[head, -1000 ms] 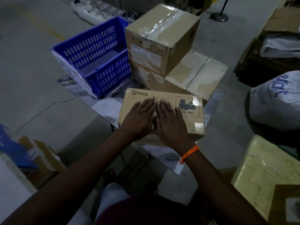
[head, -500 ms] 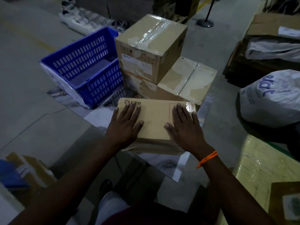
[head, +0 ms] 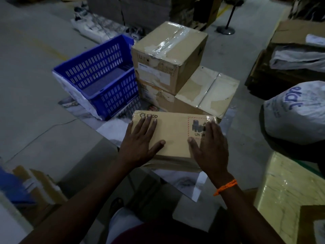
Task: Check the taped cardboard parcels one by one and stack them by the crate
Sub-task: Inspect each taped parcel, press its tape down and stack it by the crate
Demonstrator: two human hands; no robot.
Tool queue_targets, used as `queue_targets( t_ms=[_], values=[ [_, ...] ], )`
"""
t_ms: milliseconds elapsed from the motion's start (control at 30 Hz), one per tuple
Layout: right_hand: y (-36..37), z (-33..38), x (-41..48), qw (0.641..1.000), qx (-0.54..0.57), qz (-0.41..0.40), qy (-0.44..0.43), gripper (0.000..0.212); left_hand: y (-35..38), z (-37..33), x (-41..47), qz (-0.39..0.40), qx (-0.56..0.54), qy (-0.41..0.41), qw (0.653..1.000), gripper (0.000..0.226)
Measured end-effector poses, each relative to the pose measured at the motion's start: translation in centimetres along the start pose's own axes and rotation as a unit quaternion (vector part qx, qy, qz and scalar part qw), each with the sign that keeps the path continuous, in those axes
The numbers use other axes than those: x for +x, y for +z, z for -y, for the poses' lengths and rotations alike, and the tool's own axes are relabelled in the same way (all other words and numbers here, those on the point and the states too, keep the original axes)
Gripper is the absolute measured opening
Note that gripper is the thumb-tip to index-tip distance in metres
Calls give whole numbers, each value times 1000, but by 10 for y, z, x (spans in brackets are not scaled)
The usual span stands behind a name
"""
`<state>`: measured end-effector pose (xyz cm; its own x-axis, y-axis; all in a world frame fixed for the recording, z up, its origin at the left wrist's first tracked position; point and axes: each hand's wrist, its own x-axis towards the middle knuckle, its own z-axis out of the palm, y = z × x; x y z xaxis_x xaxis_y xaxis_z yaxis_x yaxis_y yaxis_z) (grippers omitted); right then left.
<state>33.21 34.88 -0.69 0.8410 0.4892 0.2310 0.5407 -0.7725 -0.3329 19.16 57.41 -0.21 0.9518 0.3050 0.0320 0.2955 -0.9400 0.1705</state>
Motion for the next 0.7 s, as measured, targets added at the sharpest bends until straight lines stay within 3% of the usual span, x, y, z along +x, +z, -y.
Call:
queue_targets(
  t_ms=[100,233,367,433,533,700],
  values=[
    [-6,-4,-16,986,153,-36,58,72,-1,3,-5,18,9,6,1000,96],
    [-14,-19,-30,907,372,6,197,46,-2,5,-4,29,19,21,999,106],
    [-10,-29,-39,895,400,14,196,36,-5,3,-3,22,2,24,999,105],
    [-9,-30,-38,882,423,25,206,37,-5,-1,-3,-20,-65,-38,997,97],
    [-12,-35,-30,867,451,53,204,37,-5,-4,3,-74,-213,-185,956,95],
    [-29,-38,16,867,449,131,174,34,-23,2,25,-42,-333,-252,908,88]
  ],
)
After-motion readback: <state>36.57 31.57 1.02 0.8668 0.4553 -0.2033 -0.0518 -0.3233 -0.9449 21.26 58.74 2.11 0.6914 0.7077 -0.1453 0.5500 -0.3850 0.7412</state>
